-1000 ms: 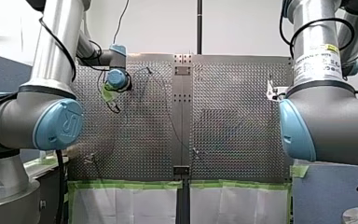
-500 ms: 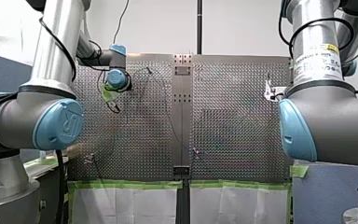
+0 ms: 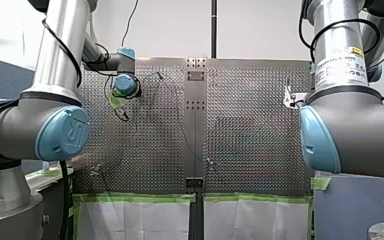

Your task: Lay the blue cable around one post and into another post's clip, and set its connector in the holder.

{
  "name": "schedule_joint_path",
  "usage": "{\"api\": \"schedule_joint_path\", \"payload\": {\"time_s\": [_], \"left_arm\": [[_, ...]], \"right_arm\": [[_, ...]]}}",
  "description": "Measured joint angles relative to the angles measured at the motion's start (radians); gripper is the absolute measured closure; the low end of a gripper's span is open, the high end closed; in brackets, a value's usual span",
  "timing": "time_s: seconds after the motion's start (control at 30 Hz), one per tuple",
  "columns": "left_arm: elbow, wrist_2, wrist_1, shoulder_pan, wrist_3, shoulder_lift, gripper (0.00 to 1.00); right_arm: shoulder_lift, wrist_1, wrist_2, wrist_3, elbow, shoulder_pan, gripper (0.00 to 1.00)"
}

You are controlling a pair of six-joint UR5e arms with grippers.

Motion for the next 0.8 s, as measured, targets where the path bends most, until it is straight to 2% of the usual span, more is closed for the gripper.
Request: {"api": "schedule_joint_path", "payload": {"time_s": [0.8], "left_arm": [[0.000, 0.000, -0.001, 0.001, 0.000, 0.000, 0.00]], "right_arm": [[0.001, -0.015, 0.007, 0.006, 0.000, 0.000, 1.00]]}}
